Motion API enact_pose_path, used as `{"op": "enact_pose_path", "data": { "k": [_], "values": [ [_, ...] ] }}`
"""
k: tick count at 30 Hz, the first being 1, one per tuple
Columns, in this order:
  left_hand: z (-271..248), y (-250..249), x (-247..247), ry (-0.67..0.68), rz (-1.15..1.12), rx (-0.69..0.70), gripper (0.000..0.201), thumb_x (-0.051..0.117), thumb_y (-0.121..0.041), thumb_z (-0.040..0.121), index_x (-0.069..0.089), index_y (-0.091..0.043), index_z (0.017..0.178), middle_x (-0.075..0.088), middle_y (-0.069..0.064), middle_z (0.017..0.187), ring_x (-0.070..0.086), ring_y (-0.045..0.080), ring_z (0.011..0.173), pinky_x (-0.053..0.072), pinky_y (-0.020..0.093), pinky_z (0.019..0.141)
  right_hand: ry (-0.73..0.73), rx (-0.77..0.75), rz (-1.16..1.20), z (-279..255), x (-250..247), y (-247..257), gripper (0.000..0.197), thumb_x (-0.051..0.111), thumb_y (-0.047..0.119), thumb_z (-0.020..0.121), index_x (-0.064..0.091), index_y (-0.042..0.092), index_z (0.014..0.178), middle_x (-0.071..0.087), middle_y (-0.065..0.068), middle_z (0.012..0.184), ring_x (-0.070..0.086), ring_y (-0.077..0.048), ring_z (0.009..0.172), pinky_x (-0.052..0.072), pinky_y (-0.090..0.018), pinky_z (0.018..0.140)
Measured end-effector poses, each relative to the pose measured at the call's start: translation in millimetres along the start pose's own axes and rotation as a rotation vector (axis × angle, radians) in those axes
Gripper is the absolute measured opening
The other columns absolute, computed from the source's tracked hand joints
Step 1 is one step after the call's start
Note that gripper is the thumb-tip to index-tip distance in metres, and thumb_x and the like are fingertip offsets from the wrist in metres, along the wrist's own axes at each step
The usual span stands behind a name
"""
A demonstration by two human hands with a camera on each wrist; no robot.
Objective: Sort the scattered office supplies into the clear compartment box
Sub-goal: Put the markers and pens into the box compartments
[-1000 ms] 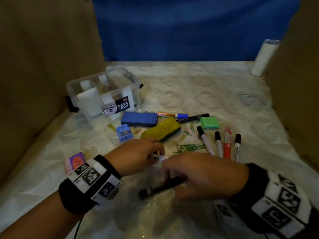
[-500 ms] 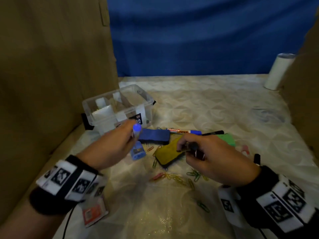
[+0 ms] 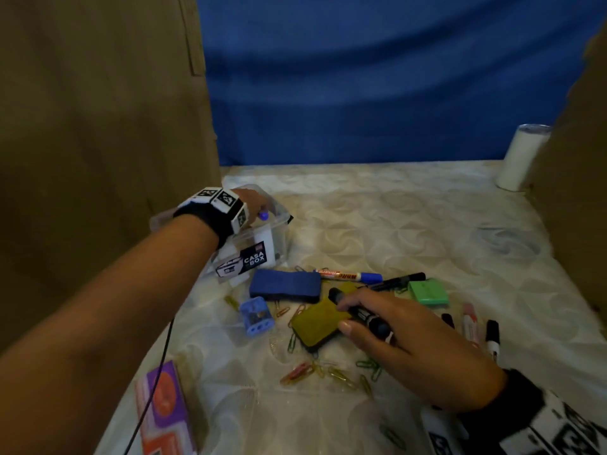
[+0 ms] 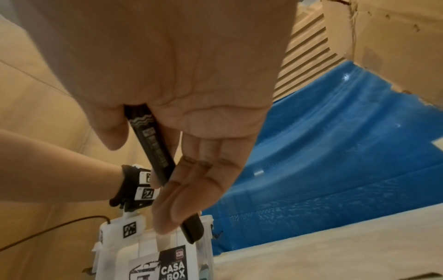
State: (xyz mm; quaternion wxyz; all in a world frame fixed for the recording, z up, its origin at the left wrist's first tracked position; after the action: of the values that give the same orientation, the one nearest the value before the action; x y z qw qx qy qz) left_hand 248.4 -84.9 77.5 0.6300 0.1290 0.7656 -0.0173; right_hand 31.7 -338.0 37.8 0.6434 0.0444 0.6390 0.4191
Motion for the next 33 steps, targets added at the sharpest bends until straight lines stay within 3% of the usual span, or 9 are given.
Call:
{"op": "enact_pose_path", "data": {
  "k": [3,6,10,15,19,23,25,27,33],
  "values": [
    [2.3,-5.0,-5.0,0.068,-0.021,-0.017,0.055,0.041,0.012,0.090,0.048,-0.015,0.138,0.040,0.006,0.148,0.042,0.025,0.132,0.036,0.028,0.102,0.001,0.024,0.006,-3.8,0.2,-3.0,0.037,0.036,0.063,0.088,0.050,0.043,0.116,0.059,0.023,0.109,0.057,-0.002,0.097,0.049,-0.029,0.082],
    [-11.7,-5.3,-10.6,0.023,-0.067,-0.019,0.058,0.039,0.013,0.090,0.045,-0.017,0.140,0.038,0.004,0.149,0.041,0.025,0.132,0.036,0.026,0.100,0.006,0.034,0.011,-6.4,1.5,-5.4,0.036,0.036,0.060,0.091,0.050,0.044,0.120,0.058,0.026,0.114,0.056,0.002,0.102,0.049,-0.028,0.086],
    [-39.2,15.2,-4.1,-0.098,-0.153,-0.124,0.048,0.040,-0.006,0.097,0.041,-0.020,0.142,0.043,0.012,0.145,0.045,0.029,0.128,0.038,0.033,0.101,0.007,0.029,0.020,-5.3,5.9,-8.1,0.031,0.046,0.045,0.094,0.053,0.045,0.124,0.058,0.026,0.122,0.054,0.005,0.109,0.047,-0.024,0.091],
    [-76.3,67.5,39.7,-0.248,-0.189,-0.254,0.043,0.031,-0.027,0.101,0.036,-0.023,0.143,0.037,0.011,0.149,0.038,0.034,0.133,0.031,0.045,0.110,0.031,0.009,-0.008,7.4,17.8,-11.0,0.037,0.043,0.034,0.096,0.053,0.042,0.130,0.057,0.023,0.123,0.051,0.009,0.107,0.037,-0.002,0.084],
    [-87.5,87.5,80.1,-0.332,-0.300,-0.320,0.046,0.030,-0.032,0.100,0.034,-0.019,0.144,0.027,0.010,0.154,0.023,0.032,0.142,0.019,0.048,0.117,-0.010,-0.017,0.020,42.0,20.8,0.1,0.039,0.041,0.026,0.099,0.047,0.035,0.136,0.057,0.010,0.122,0.053,-0.003,0.108,0.045,-0.019,0.088],
    [-85.8,90.0,104.2,-0.407,-0.498,-0.278,0.047,0.027,-0.024,0.103,0.031,-0.010,0.148,0.019,0.013,0.158,0.010,0.029,0.148,0.008,0.037,0.120,-0.077,-0.034,-0.025,109.9,21.3,21.7,0.036,0.040,0.022,0.099,0.046,0.028,0.135,0.056,0.001,0.110,0.055,-0.009,0.088,0.045,-0.024,0.070],
    [-83.6,87.4,106.8,-0.492,-0.499,-0.266,0.045,0.028,-0.019,0.103,0.034,-0.006,0.145,0.022,0.015,0.157,0.013,0.030,0.147,0.007,0.035,0.121,-0.115,-0.024,-0.074,152.7,26.0,24.8,0.038,0.040,0.019,0.097,0.047,0.025,0.134,0.057,-0.007,0.120,0.058,-0.021,0.100,0.047,-0.032,0.081],
    [-82.4,86.9,108.6,-0.509,-0.480,-0.254,0.044,0.028,-0.017,0.102,0.037,-0.004,0.143,0.026,0.017,0.155,0.016,0.030,0.147,0.006,0.034,0.121,-0.111,-0.014,-0.161,197.3,36.0,24.9,0.040,0.039,0.016,0.095,0.048,0.021,0.134,0.056,-0.014,0.124,0.056,-0.030,0.108,0.043,-0.032,0.086],
    [-78.8,90.2,111.2,-0.511,-0.493,-0.236,0.049,0.022,-0.025,0.101,0.038,-0.007,0.143,0.027,0.014,0.155,0.013,0.030,0.147,0.004,0.034,0.121,0.141,0.144,-0.429,281.8,59.4,24.2,0.043,0.038,0.018,0.095,0.050,0.024,0.136,0.048,-0.011,0.141,0.051,-0.031,0.122,0.041,-0.033,0.097]
  ]
}}
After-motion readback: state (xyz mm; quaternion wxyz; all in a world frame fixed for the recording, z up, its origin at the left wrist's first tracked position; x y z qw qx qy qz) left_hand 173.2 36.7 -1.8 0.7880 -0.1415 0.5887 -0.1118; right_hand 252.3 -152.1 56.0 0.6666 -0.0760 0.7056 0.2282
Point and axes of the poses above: each hand's wrist, its own z-axis towards the middle knuckle, its own x-axis out of the palm, y = z × x, the point moved 1 cm from there along z, towards the middle knuckle
